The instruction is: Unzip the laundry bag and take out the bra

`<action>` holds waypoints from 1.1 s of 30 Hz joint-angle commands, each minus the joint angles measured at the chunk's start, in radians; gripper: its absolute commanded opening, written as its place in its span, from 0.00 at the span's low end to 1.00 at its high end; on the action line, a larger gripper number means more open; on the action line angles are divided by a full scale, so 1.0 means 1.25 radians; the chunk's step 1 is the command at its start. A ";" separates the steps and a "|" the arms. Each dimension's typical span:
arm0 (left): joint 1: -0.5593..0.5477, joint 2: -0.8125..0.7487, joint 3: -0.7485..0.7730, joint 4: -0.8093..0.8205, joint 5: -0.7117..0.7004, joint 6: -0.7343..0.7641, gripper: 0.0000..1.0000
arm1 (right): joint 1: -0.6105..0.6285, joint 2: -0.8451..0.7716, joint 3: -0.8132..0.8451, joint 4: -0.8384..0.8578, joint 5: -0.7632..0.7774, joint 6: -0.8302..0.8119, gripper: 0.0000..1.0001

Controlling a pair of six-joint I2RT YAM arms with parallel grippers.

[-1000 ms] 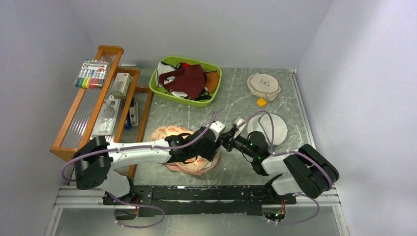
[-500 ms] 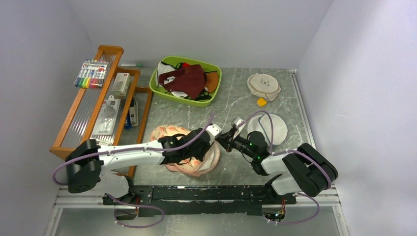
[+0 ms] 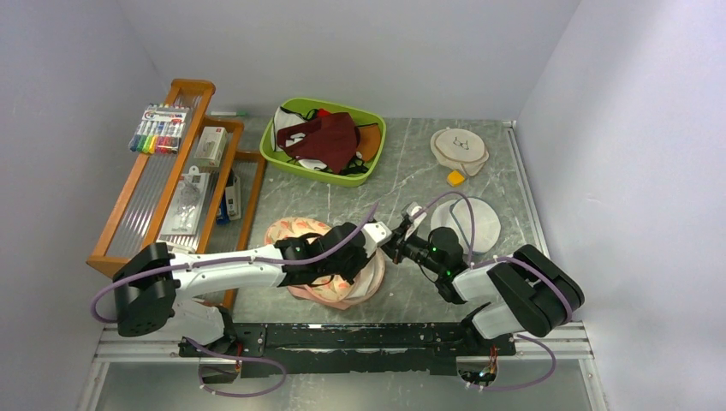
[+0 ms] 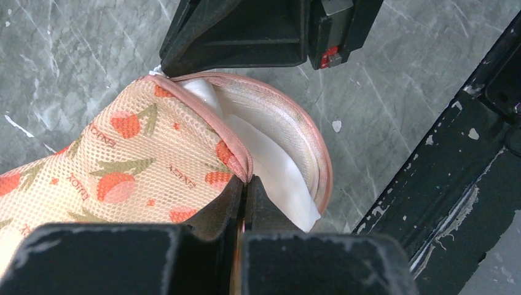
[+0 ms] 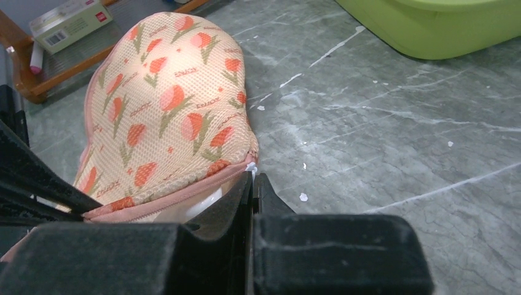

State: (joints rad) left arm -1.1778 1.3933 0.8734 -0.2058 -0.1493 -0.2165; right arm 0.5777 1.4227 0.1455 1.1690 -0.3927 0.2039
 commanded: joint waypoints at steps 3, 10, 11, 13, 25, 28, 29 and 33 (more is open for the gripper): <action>-0.001 -0.004 0.028 0.061 0.082 0.020 0.07 | -0.007 0.006 0.008 0.010 0.122 0.017 0.00; 0.075 0.007 0.097 -0.011 0.051 -0.075 0.61 | -0.007 -0.030 0.007 -0.032 0.215 0.006 0.00; 0.085 -0.010 0.097 0.000 0.056 -0.074 0.67 | -0.007 -0.044 0.005 -0.044 0.225 0.006 0.00; 0.115 -0.054 0.094 0.024 0.079 -0.065 0.74 | -0.007 -0.073 0.002 -0.064 0.242 0.003 0.00; 0.398 -0.195 0.360 -0.102 0.048 0.115 0.88 | -0.003 -0.254 0.034 -0.308 0.399 0.024 0.70; 0.403 -0.240 0.333 -0.077 -0.018 0.161 0.87 | 0.023 -0.286 0.130 -0.467 0.381 0.014 0.81; 0.404 -0.267 0.297 -0.049 -0.037 0.168 0.88 | 0.040 -0.285 0.162 -0.514 0.373 0.002 0.82; 0.419 -0.374 0.157 0.048 -0.076 0.171 0.90 | 0.171 -0.228 0.302 -0.709 0.396 -0.109 0.86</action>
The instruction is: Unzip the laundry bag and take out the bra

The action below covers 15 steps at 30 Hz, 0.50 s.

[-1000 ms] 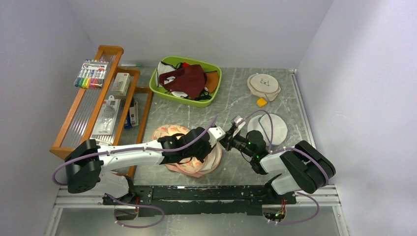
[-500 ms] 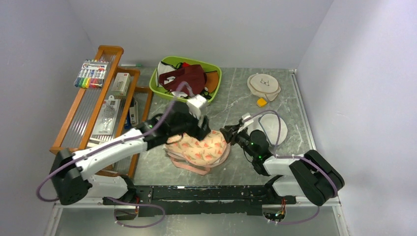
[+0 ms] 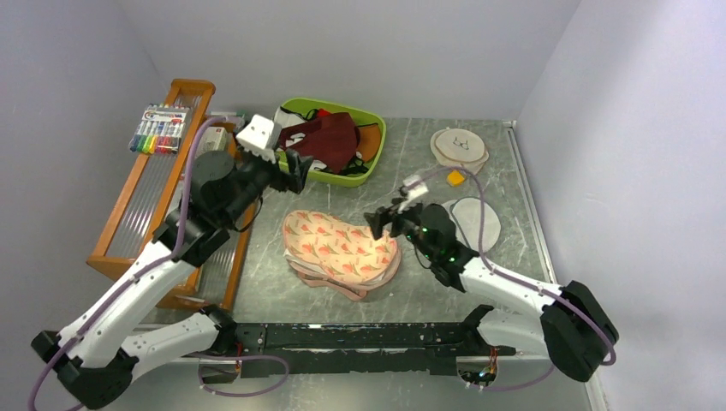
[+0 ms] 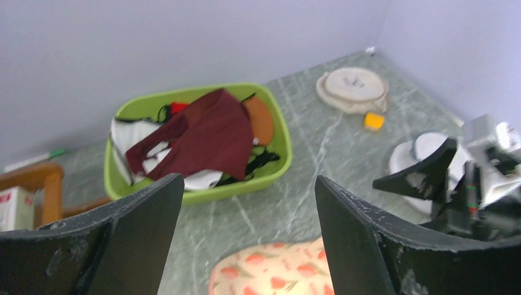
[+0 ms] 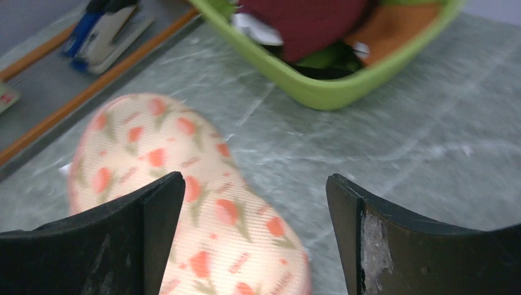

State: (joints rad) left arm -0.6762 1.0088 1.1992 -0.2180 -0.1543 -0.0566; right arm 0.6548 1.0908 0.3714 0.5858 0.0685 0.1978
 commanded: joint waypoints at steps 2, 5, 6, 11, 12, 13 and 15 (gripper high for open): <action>0.026 -0.099 -0.121 0.062 -0.081 0.041 0.89 | 0.197 0.091 0.197 -0.346 0.052 -0.175 0.87; 0.030 -0.144 -0.133 0.070 -0.117 0.050 0.88 | 0.354 0.185 0.295 -0.509 0.139 -0.281 0.90; 0.033 -0.160 -0.142 0.078 -0.129 0.055 0.88 | 0.390 0.214 0.318 -0.542 0.184 -0.303 0.90; 0.052 -0.211 -0.175 0.113 -0.161 0.072 0.90 | 0.497 0.311 0.387 -0.646 0.319 -0.353 0.90; 0.054 -0.213 -0.175 0.112 -0.160 0.072 0.89 | 0.508 0.322 0.396 -0.659 0.333 -0.358 0.90; 0.057 -0.212 -0.173 0.108 -0.157 0.071 0.89 | 0.517 0.334 0.407 -0.670 0.347 -0.362 0.89; 0.061 -0.208 -0.170 0.105 -0.145 0.067 0.89 | 0.536 0.361 0.432 -0.694 0.361 -0.369 0.87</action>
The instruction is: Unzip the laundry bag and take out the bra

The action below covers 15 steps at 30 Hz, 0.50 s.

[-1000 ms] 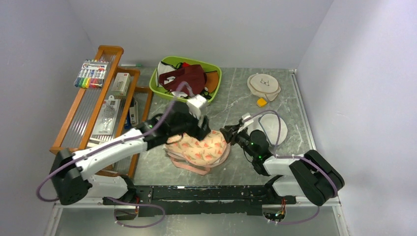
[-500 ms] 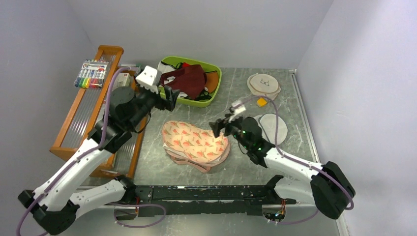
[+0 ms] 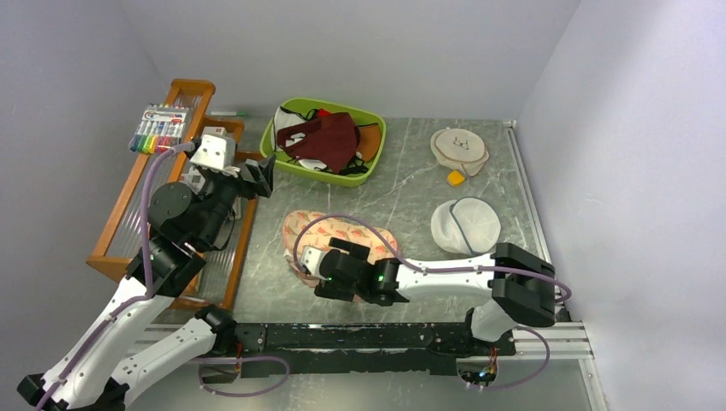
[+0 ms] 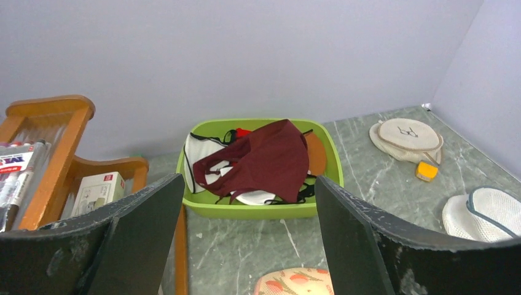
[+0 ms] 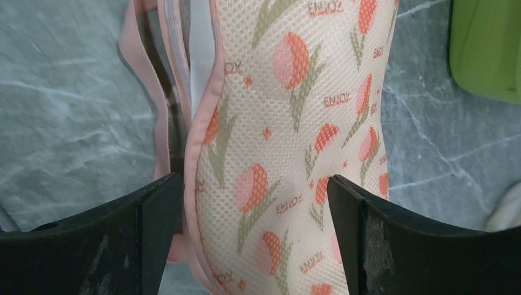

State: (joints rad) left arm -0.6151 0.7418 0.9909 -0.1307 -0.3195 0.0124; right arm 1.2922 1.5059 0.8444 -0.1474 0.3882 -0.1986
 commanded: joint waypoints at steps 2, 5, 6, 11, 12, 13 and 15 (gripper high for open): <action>0.015 0.009 -0.001 0.032 0.003 0.007 0.88 | 0.041 0.063 0.075 -0.133 0.122 -0.051 0.85; 0.018 0.018 0.003 0.026 0.022 0.001 0.88 | 0.064 0.105 0.094 -0.149 0.161 -0.037 0.84; 0.019 0.021 0.004 0.024 0.026 0.000 0.88 | 0.067 0.108 0.094 -0.140 0.169 -0.034 0.83; 0.021 0.033 0.005 0.021 0.035 -0.004 0.88 | 0.077 0.109 0.103 -0.109 0.150 -0.006 0.82; 0.021 0.034 0.005 0.020 0.039 -0.004 0.88 | 0.081 0.112 0.103 -0.103 0.142 -0.004 0.82; 0.021 0.035 0.006 0.019 0.039 -0.005 0.88 | 0.082 0.117 0.101 -0.096 0.143 -0.003 0.82; 0.021 0.038 0.005 0.019 0.040 -0.005 0.88 | 0.084 0.128 0.098 -0.087 0.168 0.001 0.81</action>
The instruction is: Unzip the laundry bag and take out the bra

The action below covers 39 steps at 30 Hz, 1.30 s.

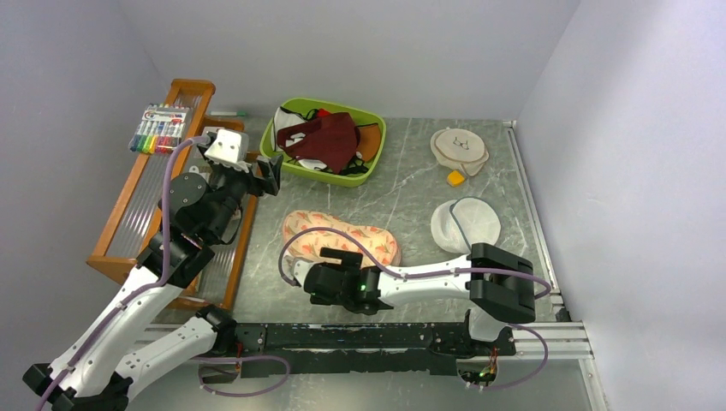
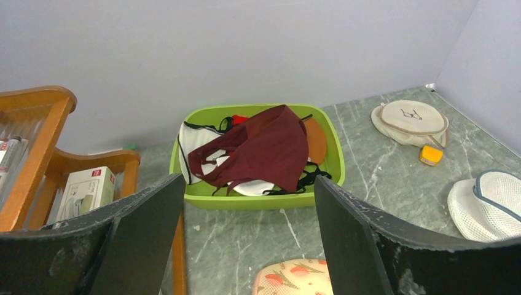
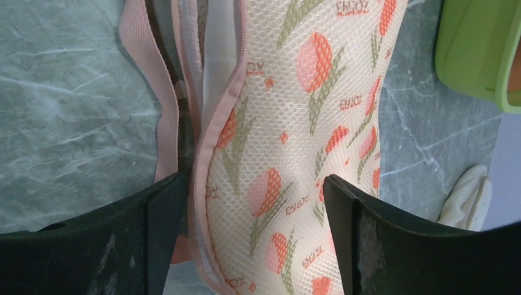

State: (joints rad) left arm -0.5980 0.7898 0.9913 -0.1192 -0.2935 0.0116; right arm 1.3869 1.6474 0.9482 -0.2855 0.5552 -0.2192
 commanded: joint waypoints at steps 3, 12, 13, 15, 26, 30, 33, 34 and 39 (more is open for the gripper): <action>0.007 0.003 0.004 0.011 0.019 -0.004 0.88 | 0.008 0.030 0.024 0.020 0.070 0.014 0.76; 0.007 0.022 0.009 0.004 0.032 -0.004 0.88 | 0.007 -0.005 0.026 0.029 0.062 0.003 0.47; 0.007 0.023 0.010 0.004 0.033 -0.004 0.88 | 0.007 -0.009 0.027 0.028 0.063 0.004 0.47; 0.007 0.025 0.010 0.003 0.037 -0.004 0.88 | 0.007 -0.017 0.026 0.028 0.069 0.003 0.42; 0.007 0.024 0.011 0.002 0.041 -0.006 0.88 | -0.035 -0.073 -0.009 0.078 0.154 0.001 0.38; 0.008 0.022 0.011 0.000 0.040 -0.004 0.88 | -0.113 -0.062 -0.020 0.099 0.200 0.018 0.48; 0.007 0.023 0.011 0.000 0.041 -0.006 0.88 | -0.192 -0.040 -0.031 0.139 0.275 0.049 0.55; 0.008 0.023 0.011 0.000 0.042 -0.006 0.88 | -0.234 -0.032 -0.034 0.153 0.302 0.066 0.58; 0.007 0.025 0.009 0.002 0.042 -0.006 0.88 | -0.387 -0.027 -0.017 0.163 0.278 0.220 0.83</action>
State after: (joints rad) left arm -0.5972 0.8238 0.9909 -0.1234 -0.2584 0.0113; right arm 1.0080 1.6138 0.9211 -0.1230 0.8738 -0.1081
